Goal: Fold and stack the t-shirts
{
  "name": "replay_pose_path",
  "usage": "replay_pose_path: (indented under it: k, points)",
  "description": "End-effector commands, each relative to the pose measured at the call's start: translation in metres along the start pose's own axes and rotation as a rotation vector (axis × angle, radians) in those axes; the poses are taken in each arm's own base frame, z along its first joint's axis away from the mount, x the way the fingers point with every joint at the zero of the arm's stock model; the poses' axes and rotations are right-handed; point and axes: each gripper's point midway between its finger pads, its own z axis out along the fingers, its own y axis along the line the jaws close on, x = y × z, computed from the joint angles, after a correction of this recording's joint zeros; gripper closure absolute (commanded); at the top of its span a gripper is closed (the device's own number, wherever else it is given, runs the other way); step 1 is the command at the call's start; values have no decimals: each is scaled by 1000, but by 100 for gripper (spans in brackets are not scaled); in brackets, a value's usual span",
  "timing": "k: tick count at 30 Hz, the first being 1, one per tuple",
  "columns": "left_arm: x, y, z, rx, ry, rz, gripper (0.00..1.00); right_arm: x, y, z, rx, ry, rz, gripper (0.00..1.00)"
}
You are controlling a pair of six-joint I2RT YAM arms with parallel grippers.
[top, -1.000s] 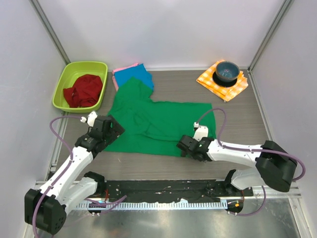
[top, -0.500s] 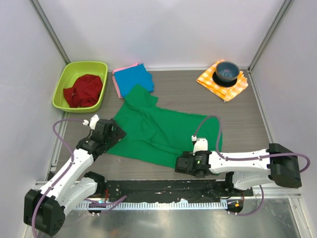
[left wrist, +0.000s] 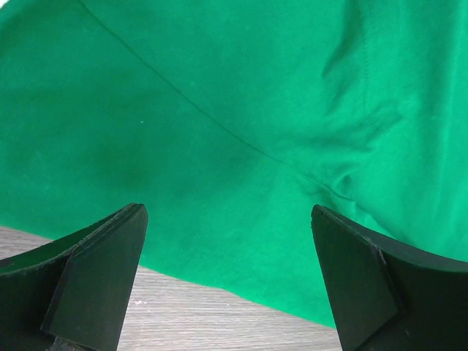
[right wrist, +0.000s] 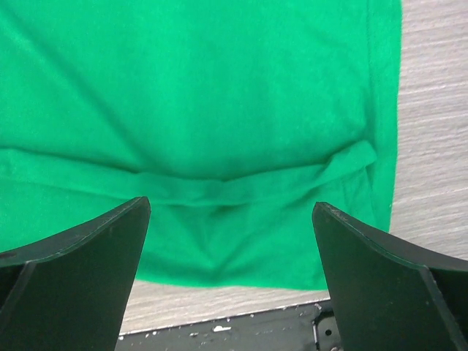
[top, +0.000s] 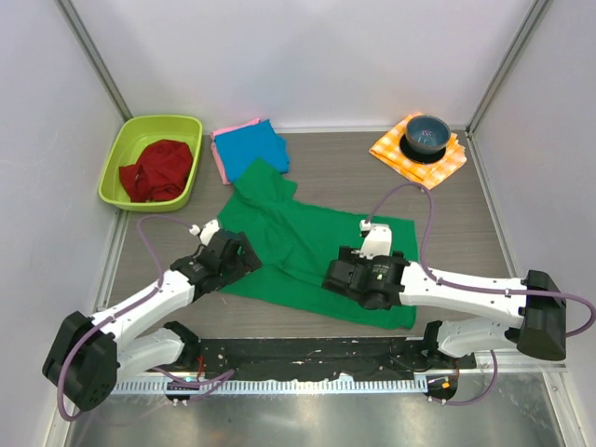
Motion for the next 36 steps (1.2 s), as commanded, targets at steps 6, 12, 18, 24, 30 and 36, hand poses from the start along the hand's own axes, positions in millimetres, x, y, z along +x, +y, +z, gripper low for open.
replay_pose_path:
  k: [6,12,18,24,30,36]
  points:
    - [25,33,11,-34,-9,11,0,-38,-3,14,4,-82,-15,0]
    - [51,60,0,-68,23,12,0,-48,-8,14,7,-92,-12,0]
    - [70,73,-20,-44,40,-41,0,-59,-14,13,10,-103,2,0]
    - [71,78,-38,-43,34,-45,0,-66,-15,15,17,-102,5,0]
    - [86,83,-38,-51,82,-49,0,-70,-16,18,16,-91,25,0]
    - [76,60,-52,17,61,-56,0,-74,-17,21,11,-88,30,0]
